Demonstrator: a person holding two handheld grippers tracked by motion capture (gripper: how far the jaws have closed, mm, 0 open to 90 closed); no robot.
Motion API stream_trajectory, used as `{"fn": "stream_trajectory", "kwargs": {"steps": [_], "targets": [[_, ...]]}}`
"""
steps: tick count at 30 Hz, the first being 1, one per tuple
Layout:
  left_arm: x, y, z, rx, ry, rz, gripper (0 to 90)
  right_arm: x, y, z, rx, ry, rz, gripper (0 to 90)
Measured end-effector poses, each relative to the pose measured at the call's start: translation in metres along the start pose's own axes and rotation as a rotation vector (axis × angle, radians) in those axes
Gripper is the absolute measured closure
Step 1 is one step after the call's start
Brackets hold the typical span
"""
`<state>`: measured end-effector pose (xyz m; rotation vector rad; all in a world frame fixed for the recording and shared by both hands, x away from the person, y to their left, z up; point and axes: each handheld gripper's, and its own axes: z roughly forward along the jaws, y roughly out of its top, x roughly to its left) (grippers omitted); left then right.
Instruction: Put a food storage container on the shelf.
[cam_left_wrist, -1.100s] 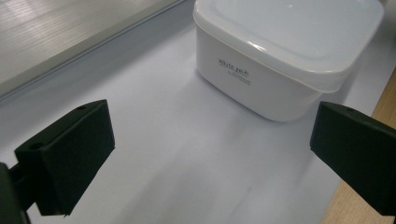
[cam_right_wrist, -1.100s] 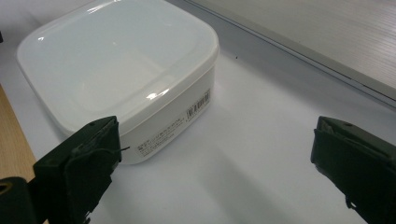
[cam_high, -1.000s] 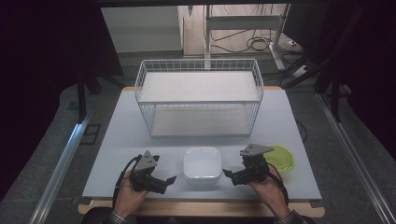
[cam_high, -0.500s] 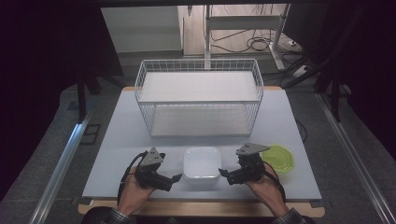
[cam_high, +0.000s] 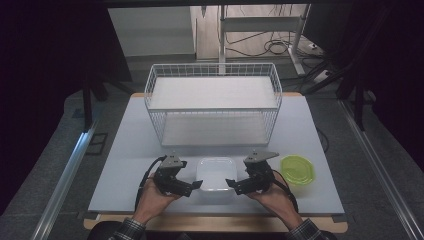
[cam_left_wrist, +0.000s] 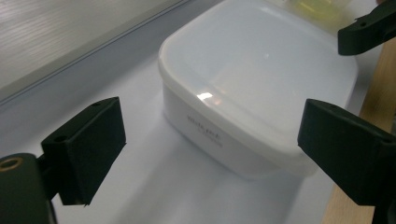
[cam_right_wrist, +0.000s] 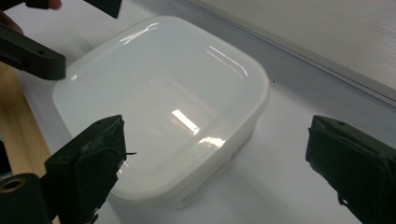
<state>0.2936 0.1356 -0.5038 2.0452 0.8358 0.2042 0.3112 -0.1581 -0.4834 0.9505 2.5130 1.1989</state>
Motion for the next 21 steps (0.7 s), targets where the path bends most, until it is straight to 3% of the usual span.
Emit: {"fn": "stream_trajectory", "kwargs": {"steps": [3, 6, 7, 10, 11, 14, 18, 21], "targets": [[0.002, 0.003, 0.007, 0.010, -0.021, -0.009, 7.5, -0.003, 0.003, 0.004, 0.012, 0.014, 0.025, 8.5], [0.003, 0.005, 0.013, 0.016, -0.073, -0.042, 7.4, -0.005, 0.003, 0.010, 0.037, 0.039, 0.049, 9.9], [0.003, 0.005, 0.015, 0.019, -0.092, -0.054, 7.6, -0.007, 0.003, 0.012, 0.042, 0.070, 0.082, 11.9], [0.003, 0.004, 0.016, 0.026, -0.119, -0.067, 8.5, -0.007, 0.003, 0.012, 0.049, 0.087, 0.096, 15.3], [0.003, 0.004, 0.016, 0.028, -0.134, -0.076, 9.9, -0.007, 0.002, 0.011, 0.053, 0.112, 0.104, 20.2], [0.003, 0.004, 0.017, 0.043, -0.180, -0.088, 11.5, -0.007, 0.002, 0.011, 0.062, 0.147, 0.126, 22.3], [-0.005, 0.005, 0.013, 0.080, -0.154, -0.072, 14.8, -0.003, 0.001, 0.007, 0.081, 0.141, 0.144, 27.5], [-0.009, 0.005, 0.005, 0.095, -0.149, -0.091, 23.5, 0.000, 0.000, 0.000, 0.086, 0.125, 0.154, 35.5]]}}
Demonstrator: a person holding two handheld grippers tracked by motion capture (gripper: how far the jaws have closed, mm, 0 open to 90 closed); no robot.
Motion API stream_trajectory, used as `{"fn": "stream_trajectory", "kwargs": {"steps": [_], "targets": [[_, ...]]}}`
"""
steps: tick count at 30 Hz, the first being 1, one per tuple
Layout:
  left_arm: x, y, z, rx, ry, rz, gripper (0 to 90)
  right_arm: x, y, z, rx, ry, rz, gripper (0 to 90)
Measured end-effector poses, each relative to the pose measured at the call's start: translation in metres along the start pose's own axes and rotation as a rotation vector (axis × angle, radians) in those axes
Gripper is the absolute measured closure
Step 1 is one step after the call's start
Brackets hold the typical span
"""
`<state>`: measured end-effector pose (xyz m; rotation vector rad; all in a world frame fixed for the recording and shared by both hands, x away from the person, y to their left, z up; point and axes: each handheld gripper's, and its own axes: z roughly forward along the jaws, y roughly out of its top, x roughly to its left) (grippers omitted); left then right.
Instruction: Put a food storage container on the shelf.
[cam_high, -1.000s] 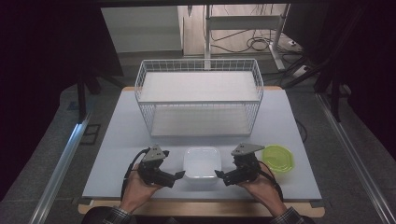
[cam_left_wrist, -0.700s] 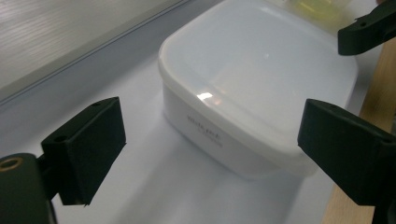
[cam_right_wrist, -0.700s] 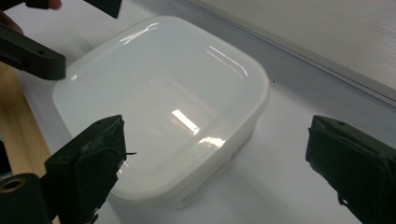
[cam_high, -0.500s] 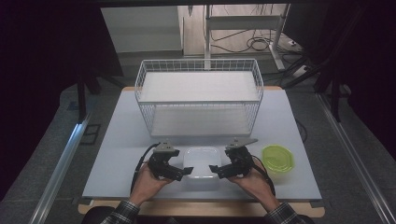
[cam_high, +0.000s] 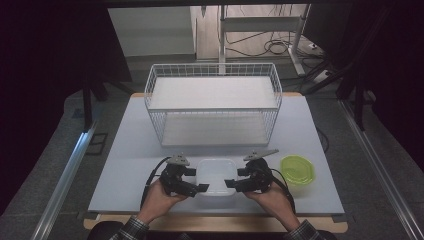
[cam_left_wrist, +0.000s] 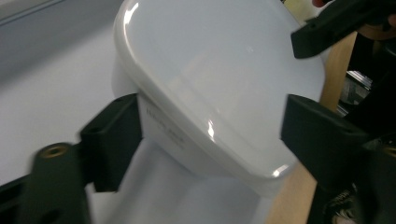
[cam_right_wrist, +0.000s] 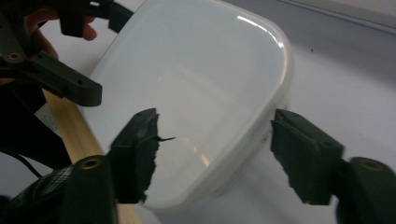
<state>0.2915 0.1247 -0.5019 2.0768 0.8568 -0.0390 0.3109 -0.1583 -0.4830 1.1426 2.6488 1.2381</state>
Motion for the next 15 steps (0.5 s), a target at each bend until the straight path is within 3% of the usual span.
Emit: {"fn": "stream_trajectory", "kwargs": {"steps": [3, 4, 6, 7, 12, 15], "targets": [[-0.004, -0.002, -0.008, 0.001, 0.017, -0.017, 37.7, -0.002, -0.004, -0.007, -0.009, 0.012, 0.054, 47.6], [-0.008, -0.002, -0.011, 0.001, 0.042, -0.024, 45.8, -0.003, -0.005, -0.011, -0.021, 0.019, 0.098, 56.7], [-0.009, -0.002, -0.013, -0.001, 0.051, -0.034, 48.0, -0.005, -0.006, -0.013, -0.032, 0.025, 0.110, 59.3], [-0.009, -0.002, -0.014, -0.006, 0.054, -0.045, 52.2, -0.006, -0.007, -0.015, -0.035, 0.033, 0.139, 62.8], [-0.008, -0.002, -0.017, -0.038, 0.059, -0.098, 64.3, -0.002, -0.006, -0.019, -0.061, 0.005, 0.166, 69.3], [-0.009, -0.002, -0.020, -0.057, 0.081, -0.103, 70.3, 0.000, -0.006, -0.021, -0.079, -0.012, 0.169, 73.6]]}}
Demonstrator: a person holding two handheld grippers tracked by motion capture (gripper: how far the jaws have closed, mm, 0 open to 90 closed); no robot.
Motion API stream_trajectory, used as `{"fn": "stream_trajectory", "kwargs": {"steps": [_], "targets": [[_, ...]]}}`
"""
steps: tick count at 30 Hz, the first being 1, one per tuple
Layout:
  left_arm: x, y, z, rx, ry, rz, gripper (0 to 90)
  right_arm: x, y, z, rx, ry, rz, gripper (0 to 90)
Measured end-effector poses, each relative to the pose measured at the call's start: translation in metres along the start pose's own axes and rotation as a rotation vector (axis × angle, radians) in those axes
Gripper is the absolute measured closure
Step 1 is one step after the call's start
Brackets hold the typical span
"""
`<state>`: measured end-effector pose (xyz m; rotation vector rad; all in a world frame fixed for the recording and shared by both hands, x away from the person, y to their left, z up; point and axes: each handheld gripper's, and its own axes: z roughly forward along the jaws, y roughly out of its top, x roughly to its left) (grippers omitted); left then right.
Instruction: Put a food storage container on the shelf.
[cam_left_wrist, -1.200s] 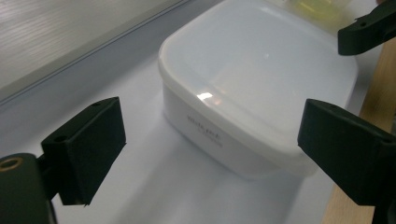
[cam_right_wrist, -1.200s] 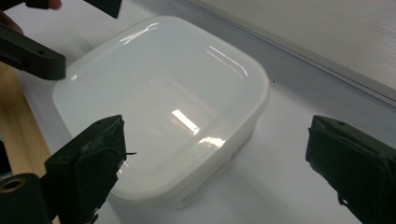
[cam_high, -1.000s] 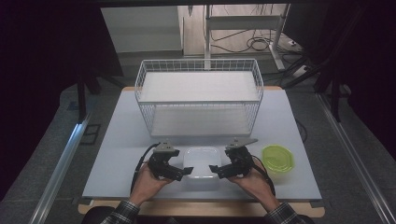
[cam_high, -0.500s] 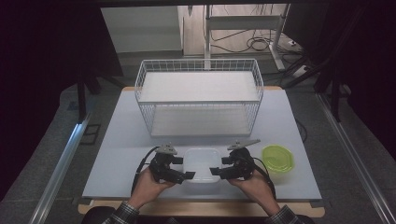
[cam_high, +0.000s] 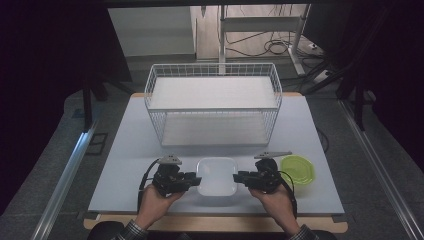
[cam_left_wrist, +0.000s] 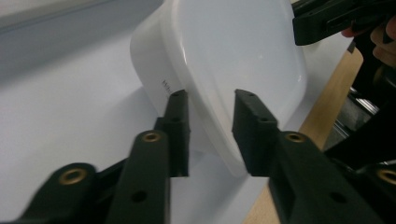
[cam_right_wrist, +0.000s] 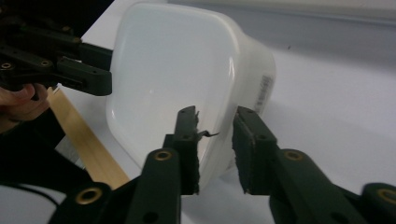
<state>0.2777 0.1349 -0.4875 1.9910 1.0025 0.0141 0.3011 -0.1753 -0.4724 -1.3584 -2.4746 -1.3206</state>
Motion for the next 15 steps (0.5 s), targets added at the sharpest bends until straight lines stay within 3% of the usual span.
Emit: {"fn": "stream_trajectory", "kwargs": {"steps": [6, 9, 15], "targets": [[-0.0001, -0.0010, 0.0000, -0.025, 0.013, -0.031, 78.5, 0.0017, -0.0016, -0.0008, -0.038, -0.038, -0.008, 77.6], [0.0007, -0.0018, 0.0010, -0.037, 0.028, -0.036, 79.4, 0.0067, -0.0024, 0.0009, -0.053, -0.079, -0.045, 77.8], [0.0002, -0.0004, -0.0002, -0.059, 0.041, -0.035, 79.6, 0.0069, -0.0018, 0.0010, -0.067, -0.082, -0.053, 77.7]]}}
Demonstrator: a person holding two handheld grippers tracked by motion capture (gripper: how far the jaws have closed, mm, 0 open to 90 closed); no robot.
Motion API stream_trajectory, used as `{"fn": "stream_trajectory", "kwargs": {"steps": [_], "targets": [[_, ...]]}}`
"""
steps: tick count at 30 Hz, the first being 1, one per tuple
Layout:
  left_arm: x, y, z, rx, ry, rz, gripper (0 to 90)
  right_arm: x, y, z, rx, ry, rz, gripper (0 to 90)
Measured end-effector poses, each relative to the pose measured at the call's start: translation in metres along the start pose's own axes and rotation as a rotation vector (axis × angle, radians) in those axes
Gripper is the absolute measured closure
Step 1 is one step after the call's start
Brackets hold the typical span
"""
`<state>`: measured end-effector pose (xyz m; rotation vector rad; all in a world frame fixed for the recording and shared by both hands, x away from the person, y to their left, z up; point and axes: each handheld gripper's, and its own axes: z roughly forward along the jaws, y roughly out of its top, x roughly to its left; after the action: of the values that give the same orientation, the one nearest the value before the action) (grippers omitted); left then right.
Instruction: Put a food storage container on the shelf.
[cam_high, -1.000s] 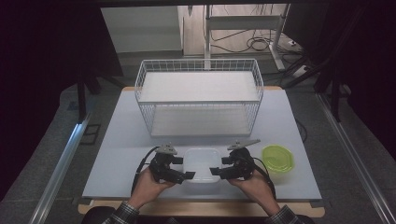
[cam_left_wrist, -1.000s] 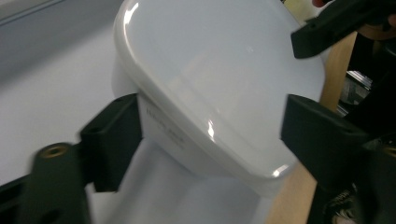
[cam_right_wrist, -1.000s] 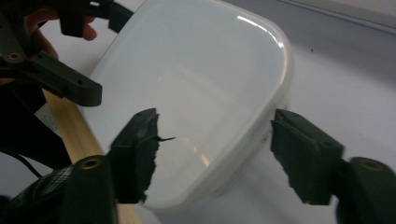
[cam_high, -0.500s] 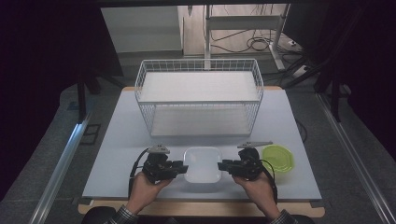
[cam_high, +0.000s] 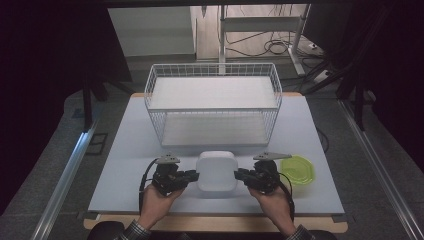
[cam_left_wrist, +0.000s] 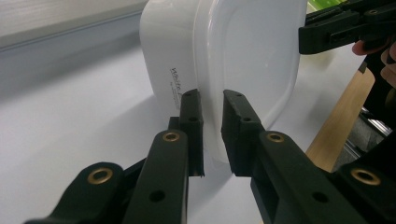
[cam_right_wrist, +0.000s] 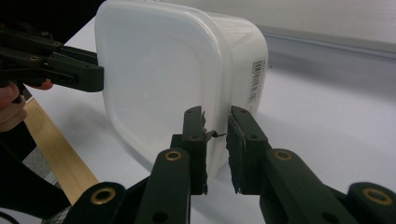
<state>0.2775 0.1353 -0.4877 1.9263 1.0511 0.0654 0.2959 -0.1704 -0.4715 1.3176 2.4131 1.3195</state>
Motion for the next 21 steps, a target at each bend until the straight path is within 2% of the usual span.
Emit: {"fn": "stream_trajectory", "kwargs": {"steps": [5, 10, 15, 21], "targets": [[-0.001, 0.003, -0.003, -0.020, -0.001, 0.004, 79.6, 0.001, 0.003, -0.003, -0.027, 0.001, -0.012, 77.7], [-0.002, 0.010, -0.011, -0.050, -0.001, 0.012, 79.5, 0.007, 0.011, -0.012, -0.099, 0.013, -0.043, 78.1], [-0.001, 0.017, -0.016, -0.071, 0.009, 0.010, 79.4, 0.009, 0.019, -0.014, -0.128, 0.015, -0.056, 78.2], [-0.003, 0.029, -0.022, -0.088, 0.027, 0.029, 79.4, 0.010, 0.028, -0.017, -0.161, 0.012, -0.059, 78.3]]}}
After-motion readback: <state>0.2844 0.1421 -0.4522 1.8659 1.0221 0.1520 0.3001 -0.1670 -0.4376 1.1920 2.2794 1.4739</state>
